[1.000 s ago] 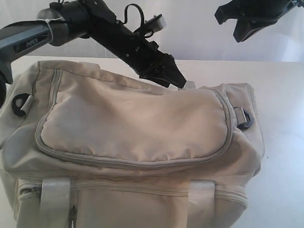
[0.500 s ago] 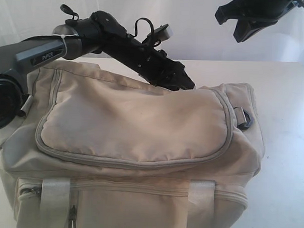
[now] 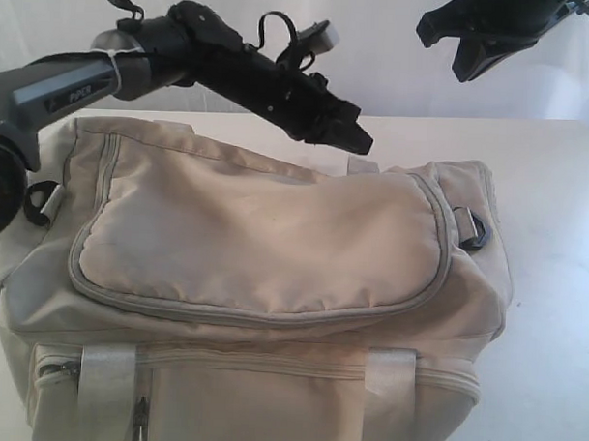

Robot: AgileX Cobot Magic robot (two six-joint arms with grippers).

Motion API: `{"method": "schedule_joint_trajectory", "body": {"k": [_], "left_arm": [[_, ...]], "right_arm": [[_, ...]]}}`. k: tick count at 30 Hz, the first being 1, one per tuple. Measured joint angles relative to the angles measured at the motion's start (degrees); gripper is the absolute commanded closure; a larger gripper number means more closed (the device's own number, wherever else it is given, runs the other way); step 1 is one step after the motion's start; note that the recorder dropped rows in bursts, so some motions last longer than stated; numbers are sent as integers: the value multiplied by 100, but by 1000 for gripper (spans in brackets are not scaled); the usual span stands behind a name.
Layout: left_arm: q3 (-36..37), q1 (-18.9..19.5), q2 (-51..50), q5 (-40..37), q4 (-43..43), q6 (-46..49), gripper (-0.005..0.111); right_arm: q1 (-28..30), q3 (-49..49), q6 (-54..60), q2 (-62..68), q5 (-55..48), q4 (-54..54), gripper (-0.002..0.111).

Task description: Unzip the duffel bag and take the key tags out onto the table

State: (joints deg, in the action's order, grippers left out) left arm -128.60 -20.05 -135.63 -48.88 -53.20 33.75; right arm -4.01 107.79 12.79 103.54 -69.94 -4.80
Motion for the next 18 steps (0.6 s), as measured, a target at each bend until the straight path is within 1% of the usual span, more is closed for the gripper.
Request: {"method": "schedule_joint_trajectory", "body": {"k": [5,6,8,9,10,11,13,15,18], "left_arm": [[0,79,348,-85,-72,36,106],[0,89,377,-85,-74,15,102],[0,89,374,-131,67,-128,74],[0,89,329,-182,116,-146,41],[0,89,228,-268,176,-170,29],[0,89,167,-279,207,-247,27],[0,89,-2,-228,353,-706,35],[0,89,-160,-184,444,-882,35],[0,66,-413,-205,90,-844,40]], "right_arm": [[0,-12,0,0,0,0,108],[0,-42,0,0,0,0,108],[0,-145,0,0,-10,0,108],[0,-184,0,0,-10,0,108],[0,-291,0,0,-10,0,108],[0,-346,0,0,-10,0,108],[0,-472,0,0,-10,0,108],[0,-517,0,0,-12,0,108],[0,-522,0,0,-12,0,108]]}}
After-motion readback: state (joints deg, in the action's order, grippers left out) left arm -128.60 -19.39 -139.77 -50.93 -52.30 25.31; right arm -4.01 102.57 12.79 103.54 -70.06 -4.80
